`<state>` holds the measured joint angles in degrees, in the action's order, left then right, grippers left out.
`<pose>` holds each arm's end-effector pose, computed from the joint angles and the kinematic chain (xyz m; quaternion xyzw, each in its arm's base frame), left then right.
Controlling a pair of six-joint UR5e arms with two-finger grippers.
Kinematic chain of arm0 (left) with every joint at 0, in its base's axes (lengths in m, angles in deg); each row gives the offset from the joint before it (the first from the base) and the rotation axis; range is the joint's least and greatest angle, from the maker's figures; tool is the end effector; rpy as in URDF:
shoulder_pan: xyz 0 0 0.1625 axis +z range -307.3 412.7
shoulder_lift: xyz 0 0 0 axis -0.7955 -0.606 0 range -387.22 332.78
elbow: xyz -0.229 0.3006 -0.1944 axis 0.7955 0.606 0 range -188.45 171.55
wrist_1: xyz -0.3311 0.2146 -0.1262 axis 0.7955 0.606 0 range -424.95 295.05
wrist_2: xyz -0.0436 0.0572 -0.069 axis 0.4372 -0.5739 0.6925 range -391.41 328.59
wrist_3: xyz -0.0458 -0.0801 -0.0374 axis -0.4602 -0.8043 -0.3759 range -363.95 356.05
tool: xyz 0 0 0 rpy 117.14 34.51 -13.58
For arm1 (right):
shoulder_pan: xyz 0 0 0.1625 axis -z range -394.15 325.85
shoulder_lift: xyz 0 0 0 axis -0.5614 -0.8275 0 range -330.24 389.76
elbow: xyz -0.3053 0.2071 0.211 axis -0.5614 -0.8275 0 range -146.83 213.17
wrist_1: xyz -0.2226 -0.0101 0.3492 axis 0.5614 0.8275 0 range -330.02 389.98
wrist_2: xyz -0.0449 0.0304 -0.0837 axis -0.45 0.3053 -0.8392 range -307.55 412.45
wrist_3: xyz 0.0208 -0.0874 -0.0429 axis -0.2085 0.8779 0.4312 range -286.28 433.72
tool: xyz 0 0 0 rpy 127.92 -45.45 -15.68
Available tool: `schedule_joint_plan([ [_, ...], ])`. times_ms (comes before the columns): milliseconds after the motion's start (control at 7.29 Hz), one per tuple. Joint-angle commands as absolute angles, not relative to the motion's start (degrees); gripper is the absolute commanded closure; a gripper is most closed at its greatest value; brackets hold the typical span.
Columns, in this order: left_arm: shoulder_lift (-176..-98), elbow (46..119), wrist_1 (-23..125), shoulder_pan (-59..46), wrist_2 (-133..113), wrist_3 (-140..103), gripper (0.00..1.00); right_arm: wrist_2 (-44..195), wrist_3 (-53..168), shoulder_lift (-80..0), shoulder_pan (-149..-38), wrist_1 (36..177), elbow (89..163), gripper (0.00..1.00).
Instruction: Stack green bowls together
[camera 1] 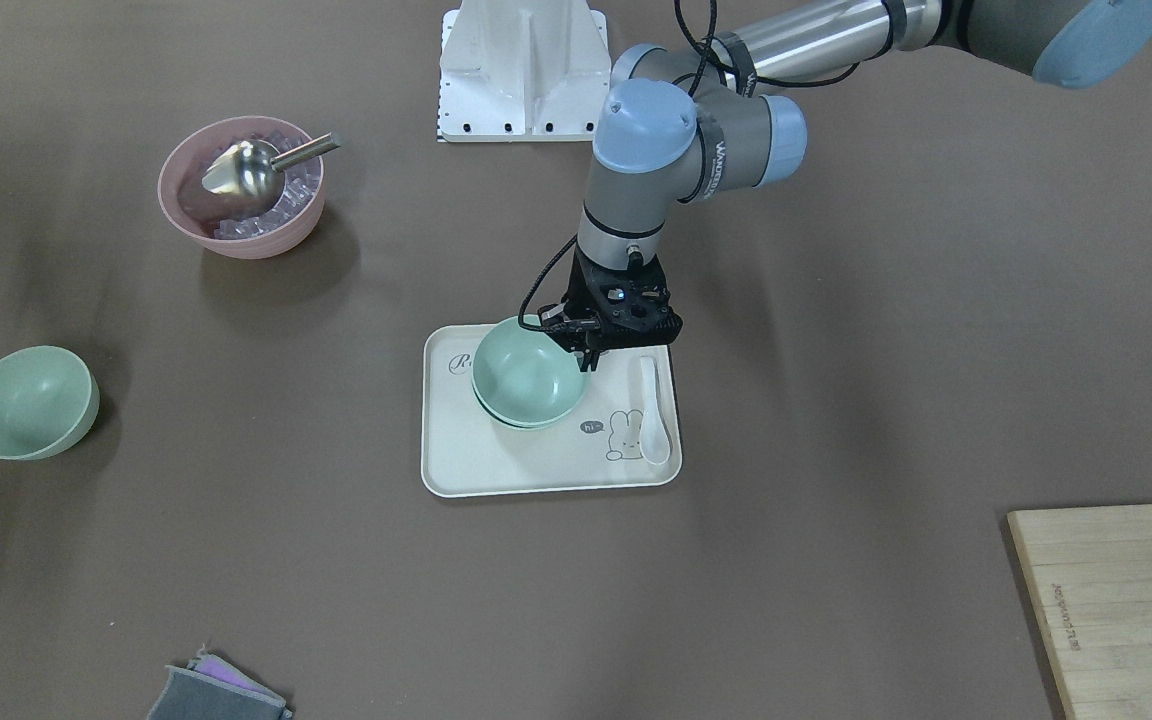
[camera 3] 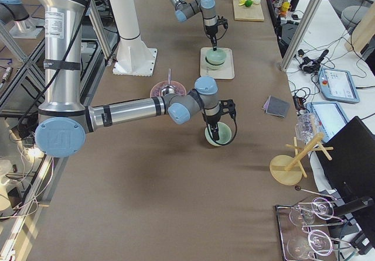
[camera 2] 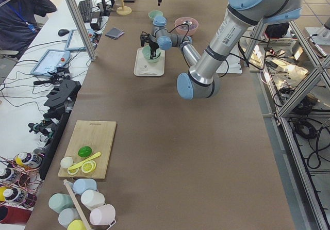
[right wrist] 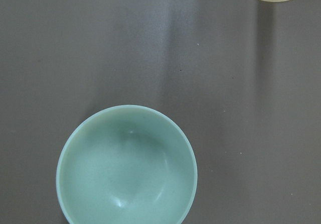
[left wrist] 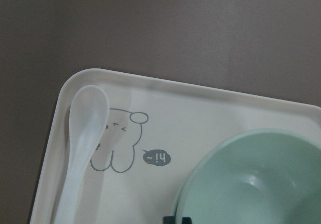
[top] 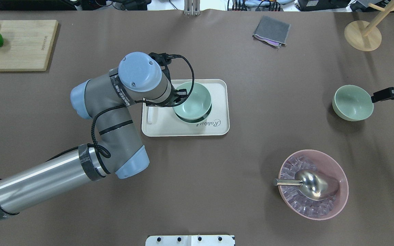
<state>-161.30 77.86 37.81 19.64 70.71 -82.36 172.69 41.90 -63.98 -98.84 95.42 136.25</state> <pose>0.5521 -0.4936 0.1923 0.0816 0.4473 -0.1193 0.8826 -0.1342 -0.4785 0.5386 0.1279 -0.3537 -0.0236 0.9263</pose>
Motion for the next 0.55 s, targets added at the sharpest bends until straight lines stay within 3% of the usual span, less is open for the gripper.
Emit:
schedule_joint_plan([
  [0,-161.26,77.86,37.80,20.00,70.63,-82.35,1.00,172.69,41.91,-64.11,-98.84,95.37,136.26,0.00],
  [412,-161.26,77.95,37.80,20.44,70.63,-82.44,1.00,172.69,41.91,-64.11,-98.84,95.37,136.26,0.00],
])
